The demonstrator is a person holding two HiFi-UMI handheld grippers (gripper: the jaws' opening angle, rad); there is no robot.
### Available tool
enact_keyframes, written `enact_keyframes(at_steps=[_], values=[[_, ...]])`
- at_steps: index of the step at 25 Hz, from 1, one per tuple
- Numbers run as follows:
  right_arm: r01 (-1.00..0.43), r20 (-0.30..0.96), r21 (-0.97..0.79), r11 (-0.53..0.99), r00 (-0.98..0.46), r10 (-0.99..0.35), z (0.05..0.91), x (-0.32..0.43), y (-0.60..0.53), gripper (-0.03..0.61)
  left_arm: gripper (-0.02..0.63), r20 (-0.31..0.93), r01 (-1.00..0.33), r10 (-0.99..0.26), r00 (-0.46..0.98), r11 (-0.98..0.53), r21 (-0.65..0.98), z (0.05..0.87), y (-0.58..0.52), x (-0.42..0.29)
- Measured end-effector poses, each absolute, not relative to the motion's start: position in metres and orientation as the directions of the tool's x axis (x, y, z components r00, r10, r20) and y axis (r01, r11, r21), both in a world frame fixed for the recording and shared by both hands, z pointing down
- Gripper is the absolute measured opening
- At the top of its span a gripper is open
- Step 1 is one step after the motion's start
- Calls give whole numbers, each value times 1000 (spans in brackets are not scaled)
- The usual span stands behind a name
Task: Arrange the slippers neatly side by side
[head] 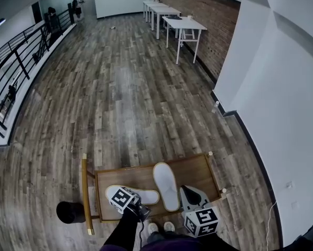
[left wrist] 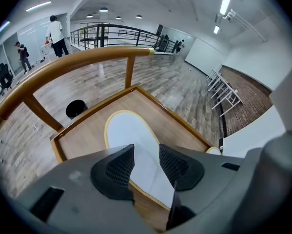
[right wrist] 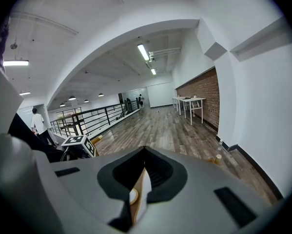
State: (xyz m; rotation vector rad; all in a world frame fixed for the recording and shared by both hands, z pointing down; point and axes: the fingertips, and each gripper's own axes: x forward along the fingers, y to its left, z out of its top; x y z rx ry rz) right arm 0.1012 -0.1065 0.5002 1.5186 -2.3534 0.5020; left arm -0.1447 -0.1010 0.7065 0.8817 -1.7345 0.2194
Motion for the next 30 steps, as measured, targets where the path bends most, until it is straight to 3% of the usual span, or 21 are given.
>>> enact_keyframes(at_steps=[27, 29, 30], values=[[-943, 464, -105, 316, -327, -823, 508, 118, -113, -2, 132, 937, -633, -348, 27, 720, 286, 752, -101, -143], [-943, 464, -106, 316, -328, -823, 508, 117, -114, -2, 112, 937, -630, -345, 60, 715, 304, 750, -101, -141], [-942, 465, -107, 317, -330, -822, 509, 116, -115, -2, 47, 935, -629, -346, 77, 710, 315, 749, -102, -140]])
